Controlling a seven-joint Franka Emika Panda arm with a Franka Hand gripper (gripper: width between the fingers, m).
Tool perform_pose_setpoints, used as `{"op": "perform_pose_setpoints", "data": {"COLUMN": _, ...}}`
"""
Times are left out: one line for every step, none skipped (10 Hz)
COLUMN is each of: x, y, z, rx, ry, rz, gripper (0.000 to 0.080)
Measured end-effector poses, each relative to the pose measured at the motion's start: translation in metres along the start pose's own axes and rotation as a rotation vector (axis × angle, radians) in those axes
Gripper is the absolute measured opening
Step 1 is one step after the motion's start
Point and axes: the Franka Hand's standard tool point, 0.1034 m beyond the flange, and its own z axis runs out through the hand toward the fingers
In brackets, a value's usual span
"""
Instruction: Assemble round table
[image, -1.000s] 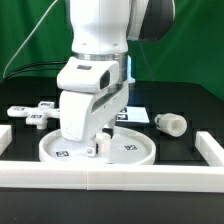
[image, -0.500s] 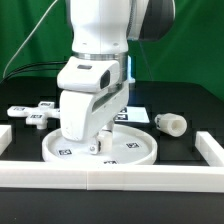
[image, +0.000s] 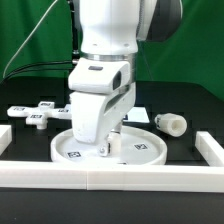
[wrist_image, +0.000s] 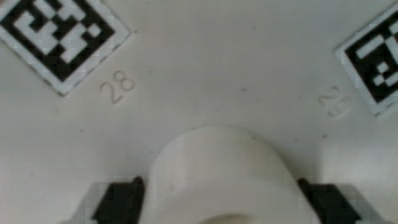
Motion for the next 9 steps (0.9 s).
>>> {"op": "perform_pose_setpoints", "data": {"x": 0.006, "y": -0.002, "z": 0.000, "rx": 0.001, "ry": 0.002, "rz": -0.007, "gripper": 0.0407}}
{"op": "perform_pose_setpoints", "data": {"x": 0.015, "y": -0.004, "z": 0.000, "rx": 0.002, "ry": 0.007, "rz": -0.018, "gripper": 0.0409}}
{"op": "perform_pose_setpoints", "data": {"x": 0.025, "y": -0.007, "z": 0.001, "rx": 0.003, "ry": 0.011, "rz": -0.026, "gripper": 0.0409}}
{"op": "perform_pose_setpoints", "data": {"x": 0.034, "y": -0.010, "z": 0.001, "rx": 0.004, "ry": 0.014, "rz": -0.033, "gripper": 0.0409}}
{"op": "perform_pose_setpoints", "data": {"x": 0.040, "y": -0.012, "z": 0.001, "rx": 0.006, "ry": 0.014, "rz": -0.036, "gripper": 0.0409}}
{"op": "perform_pose_setpoints", "data": {"x": 0.043, "y": -0.013, "z": 0.001, "rx": 0.010, "ry": 0.013, "rz": -0.037, "gripper": 0.0409}}
{"op": "perform_pose_setpoints", "data": {"x": 0.046, "y": -0.014, "z": 0.001, "rx": 0.011, "ry": 0.012, "rz": -0.034, "gripper": 0.0409}}
{"op": "perform_pose_setpoints", "data": {"x": 0.049, "y": -0.015, "z": 0.001, "rx": 0.011, "ry": 0.012, "rz": -0.030, "gripper": 0.0409}}
{"op": "perform_pose_setpoints", "data": {"x": 0.054, "y": -0.017, "z": 0.001, "rx": 0.009, "ry": 0.013, "rz": -0.013, "gripper": 0.0409}}
